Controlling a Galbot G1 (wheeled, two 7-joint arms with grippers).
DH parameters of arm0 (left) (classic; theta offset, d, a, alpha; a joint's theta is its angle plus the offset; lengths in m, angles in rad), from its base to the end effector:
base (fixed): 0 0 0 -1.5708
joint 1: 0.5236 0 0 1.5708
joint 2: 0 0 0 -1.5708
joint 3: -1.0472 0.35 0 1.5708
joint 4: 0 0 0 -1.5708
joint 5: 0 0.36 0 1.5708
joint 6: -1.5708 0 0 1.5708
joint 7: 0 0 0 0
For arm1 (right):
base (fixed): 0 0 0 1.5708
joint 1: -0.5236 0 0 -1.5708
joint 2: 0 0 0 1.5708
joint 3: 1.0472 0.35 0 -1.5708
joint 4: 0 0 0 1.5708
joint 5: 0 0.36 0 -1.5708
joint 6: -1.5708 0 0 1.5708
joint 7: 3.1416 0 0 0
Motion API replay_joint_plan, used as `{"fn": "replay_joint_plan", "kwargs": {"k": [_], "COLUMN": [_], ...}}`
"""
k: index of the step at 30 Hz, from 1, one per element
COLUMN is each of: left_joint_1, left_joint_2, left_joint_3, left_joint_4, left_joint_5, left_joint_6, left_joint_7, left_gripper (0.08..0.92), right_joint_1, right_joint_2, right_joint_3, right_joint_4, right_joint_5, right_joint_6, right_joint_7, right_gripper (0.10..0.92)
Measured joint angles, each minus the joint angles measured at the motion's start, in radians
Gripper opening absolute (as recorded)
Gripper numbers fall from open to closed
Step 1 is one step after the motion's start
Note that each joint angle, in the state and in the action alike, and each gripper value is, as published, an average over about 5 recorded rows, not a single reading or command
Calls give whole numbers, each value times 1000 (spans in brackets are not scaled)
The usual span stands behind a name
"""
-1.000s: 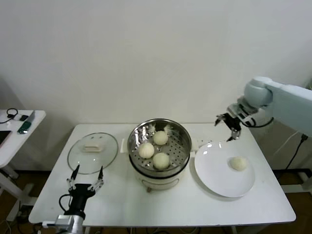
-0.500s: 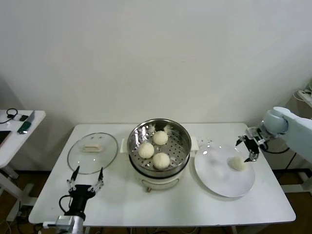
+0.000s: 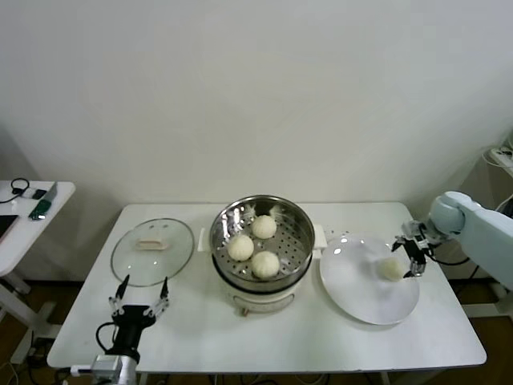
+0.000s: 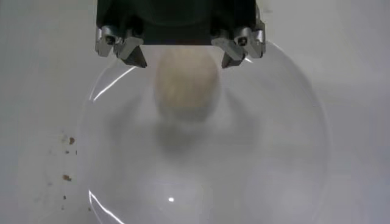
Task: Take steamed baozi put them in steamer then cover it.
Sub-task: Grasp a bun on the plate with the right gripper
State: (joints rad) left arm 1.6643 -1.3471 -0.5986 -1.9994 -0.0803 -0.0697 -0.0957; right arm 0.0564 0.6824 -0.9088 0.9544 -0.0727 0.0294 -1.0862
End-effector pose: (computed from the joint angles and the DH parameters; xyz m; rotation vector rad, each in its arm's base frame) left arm 0.1564 0.0684 -0.3439 0.0767 -3.0277 -0.2351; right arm 0.5341 -0.2496 -0.2240 1.2392 -1.3056 1.3386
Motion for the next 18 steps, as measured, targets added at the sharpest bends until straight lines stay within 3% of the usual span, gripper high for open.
{"fn": "replay_joint_plan", "kwargs": {"k": [11, 18], "left_joint_1": [1, -1], "left_joint_2": [0, -2], "left_joint_3": [1, 6], "left_joint_4": [2, 5], "left_joint_5": [3, 7], "left_joint_6": [1, 1], "left_joint_7": [-1, -1], "left_gripper": [823, 823], "right_joint_1": [-28, -35], "right_joint_2": [45, 63], "right_joint_3": [16, 30], "right_joint_4": [-57, -79], "right_joint_5": [-17, -25], "right_joint_6": [11, 20], "right_joint_7": [-20, -22], "right_gripper": [821, 757]}}
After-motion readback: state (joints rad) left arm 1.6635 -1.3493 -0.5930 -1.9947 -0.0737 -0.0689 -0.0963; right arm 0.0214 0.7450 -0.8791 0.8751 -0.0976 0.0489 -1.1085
